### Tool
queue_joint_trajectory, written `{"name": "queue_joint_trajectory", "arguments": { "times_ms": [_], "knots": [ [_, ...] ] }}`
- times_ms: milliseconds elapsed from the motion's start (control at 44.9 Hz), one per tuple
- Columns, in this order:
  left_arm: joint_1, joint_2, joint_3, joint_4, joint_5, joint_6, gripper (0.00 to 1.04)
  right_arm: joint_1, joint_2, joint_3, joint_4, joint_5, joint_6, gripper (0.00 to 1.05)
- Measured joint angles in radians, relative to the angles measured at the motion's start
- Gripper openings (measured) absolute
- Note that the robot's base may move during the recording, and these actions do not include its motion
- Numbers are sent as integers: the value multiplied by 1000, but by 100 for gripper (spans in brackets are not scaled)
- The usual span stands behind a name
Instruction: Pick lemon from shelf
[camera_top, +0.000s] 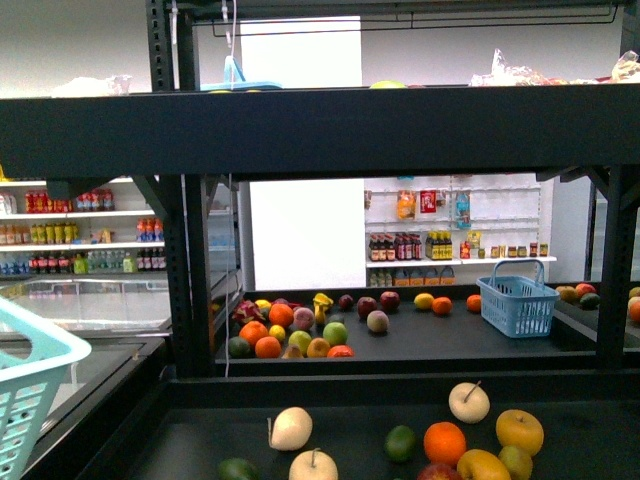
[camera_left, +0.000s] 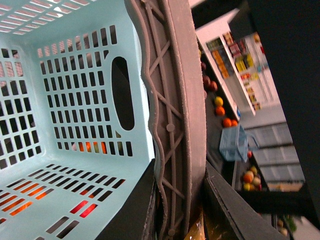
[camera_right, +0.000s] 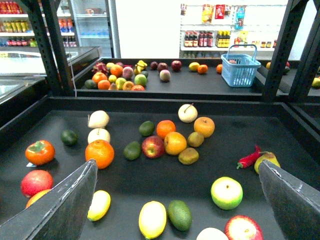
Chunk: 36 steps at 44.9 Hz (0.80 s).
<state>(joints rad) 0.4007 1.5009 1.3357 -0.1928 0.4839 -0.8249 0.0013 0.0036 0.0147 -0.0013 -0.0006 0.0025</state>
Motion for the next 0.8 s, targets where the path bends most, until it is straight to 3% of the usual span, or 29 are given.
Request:
{"name": "queue_joint_trajectory", "arguments": {
  "times_ms": [111, 312, 534, 801],
  "knots": [
    [-56, -63, -11, -71, 79, 124, 20, 0, 0, 0, 0, 0, 0, 97],
    [-227, -119, -92, -114, 108, 275, 20, 0, 0, 0, 0, 0, 0, 97],
    [-426, -118, -164, -39, 99, 286, 20, 0, 0, 0, 0, 0, 0, 97],
    [-524, -68, -164, 6, 65, 283, 20, 0, 0, 0, 0, 0, 0, 97]
  ]
}}
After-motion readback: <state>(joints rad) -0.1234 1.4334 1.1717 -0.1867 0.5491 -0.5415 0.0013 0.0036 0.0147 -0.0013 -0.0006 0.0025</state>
